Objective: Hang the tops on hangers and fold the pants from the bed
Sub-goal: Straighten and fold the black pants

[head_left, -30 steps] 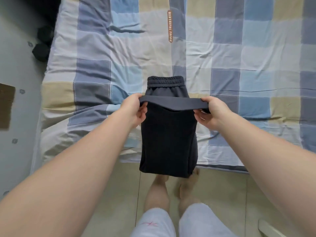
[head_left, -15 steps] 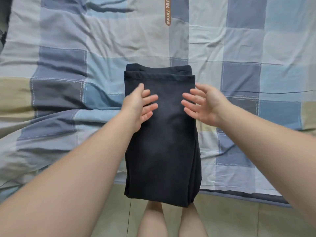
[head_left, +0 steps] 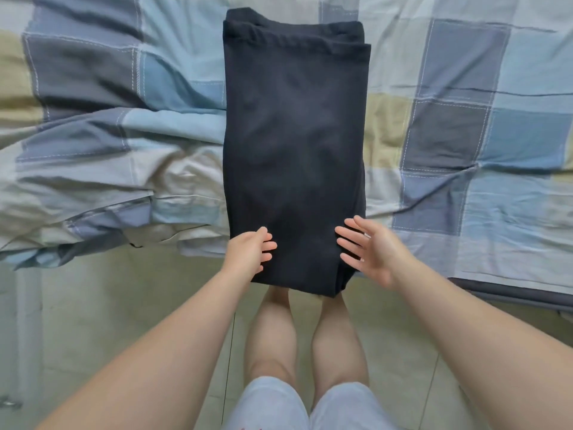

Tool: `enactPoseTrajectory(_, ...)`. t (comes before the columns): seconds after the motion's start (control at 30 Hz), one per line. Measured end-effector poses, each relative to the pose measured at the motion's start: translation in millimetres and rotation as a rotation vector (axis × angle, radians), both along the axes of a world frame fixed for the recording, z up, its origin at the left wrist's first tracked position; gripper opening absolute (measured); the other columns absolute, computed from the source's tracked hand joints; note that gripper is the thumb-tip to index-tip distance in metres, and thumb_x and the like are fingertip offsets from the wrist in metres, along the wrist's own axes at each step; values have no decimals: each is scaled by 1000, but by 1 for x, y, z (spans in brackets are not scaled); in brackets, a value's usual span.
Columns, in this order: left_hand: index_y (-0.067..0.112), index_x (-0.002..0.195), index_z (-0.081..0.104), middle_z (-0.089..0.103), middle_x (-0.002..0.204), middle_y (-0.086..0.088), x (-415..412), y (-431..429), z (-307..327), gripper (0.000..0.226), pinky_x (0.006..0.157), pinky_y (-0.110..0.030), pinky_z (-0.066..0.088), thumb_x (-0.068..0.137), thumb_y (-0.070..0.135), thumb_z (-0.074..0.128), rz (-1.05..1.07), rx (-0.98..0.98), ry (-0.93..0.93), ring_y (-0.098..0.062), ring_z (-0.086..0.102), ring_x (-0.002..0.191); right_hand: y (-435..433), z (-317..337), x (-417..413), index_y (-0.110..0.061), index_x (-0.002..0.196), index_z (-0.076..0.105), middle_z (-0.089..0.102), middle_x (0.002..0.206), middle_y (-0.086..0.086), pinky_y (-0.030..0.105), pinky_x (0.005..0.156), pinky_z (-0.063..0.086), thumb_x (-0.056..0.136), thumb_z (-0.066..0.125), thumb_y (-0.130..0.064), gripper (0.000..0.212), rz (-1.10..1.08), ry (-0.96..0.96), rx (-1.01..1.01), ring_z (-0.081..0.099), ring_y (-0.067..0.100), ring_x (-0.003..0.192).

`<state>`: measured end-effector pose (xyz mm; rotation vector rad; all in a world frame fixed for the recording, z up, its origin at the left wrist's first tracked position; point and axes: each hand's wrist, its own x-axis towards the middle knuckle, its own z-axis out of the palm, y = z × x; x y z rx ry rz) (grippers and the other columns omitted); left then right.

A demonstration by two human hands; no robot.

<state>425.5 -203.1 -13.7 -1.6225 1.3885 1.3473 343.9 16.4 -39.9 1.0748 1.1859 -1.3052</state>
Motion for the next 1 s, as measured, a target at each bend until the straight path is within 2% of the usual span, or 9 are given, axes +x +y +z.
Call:
enactPoseTrajectory(0.13, 14, 90, 65, 70, 96, -6, 36, -4, -28, 16, 77, -30, 43, 98, 24, 56, -91, -56, -108, -24, 60, 90, 13, -19, 36, -17, 125, 60, 67, 123, 2, 37, 92, 47, 99, 59, -33, 30, 106, -10, 113, 60, 18, 117)
enactPoseTrajectory(0.2, 5, 104, 63, 67, 109, -12, 47, -7, -41, 19, 84, -32, 44, 95, 22, 61, -119, -113, -172, -31, 62, 100, 15, -26, 52, -15, 121, 58, 64, 121, 3, 36, 91, 49, 96, 66, -29, 30, 238, 46, 228, 60, 18, 114)
enactPoseTrajectory(0.3, 2, 135, 41, 54, 135, -14, 58, -10, -50, 61, 100, -42, 45, 86, 24, 72, -73, -255, -242, -37, 54, 121, 16, -32, 66, -13, 108, 56, 61, 104, -1, 14, 63, 47, 88, 75, -20, 28, 420, 192, 343, 60, 9, 86)
enactPoseTrajectory(0.37, 8, 143, 33, 46, 144, -11, 64, -12, -53, 76, 108, -47, 42, 83, 26, 76, -137, -304, -194, -35, 48, 129, 17, -35, 71, -12, 108, 55, 62, 98, -4, 14, 51, 42, 86, 77, -15, 31, 431, 228, 319, 59, 2, 75)
enactPoseTrajectory(0.5, 14, 140, 35, 54, 131, -1, 72, -19, -57, 72, 100, -36, 43, 84, 24, 77, -222, -183, -64, -22, 55, 110, 21, -31, 69, -26, 89, 62, 66, 82, -18, 12, 47, 45, 87, 75, -14, 18, 474, 217, 191, 62, -13, 56)
enactPoseTrajectory(0.63, 18, 116, 52, 64, 114, 3, 76, -28, -53, 41, 105, -44, 45, 84, 27, 75, -396, -142, -81, -25, 61, 110, 15, -21, 70, -29, 114, 61, 71, 96, -22, 12, 56, 46, 86, 76, -20, 33, 420, 118, 49, 65, -14, 66)
enactPoseTrajectory(0.8, 10, 115, 69, 72, 114, -8, 89, -18, -36, 27, 98, -37, 51, 89, 17, 71, -363, -38, -39, -27, 65, 108, 6, -7, 87, -24, 104, 62, 69, 91, -14, 14, 52, 47, 86, 76, -13, 25, 406, 164, 165, 66, 0, 72)
enactPoseTrajectory(0.9, 10, 118, 68, 70, 114, -7, 99, -14, -19, 27, 92, -32, 49, 93, 19, 69, -333, 11, -17, -25, 64, 106, 7, 6, 97, -18, 110, 64, 70, 108, 0, 32, 73, 57, 91, 70, -18, 20, 403, 92, 226, 65, 13, 88)
enactPoseTrajectory(1.0, 16, 113, 67, 67, 107, -2, 106, -13, 7, 20, 72, -28, 47, 95, 25, 67, -316, 52, -31, -18, 59, 91, 15, 33, 104, -20, 103, 66, 70, 118, 9, 50, 96, 55, 94, 67, -21, 9, 356, 47, 245, 67, 28, 106)
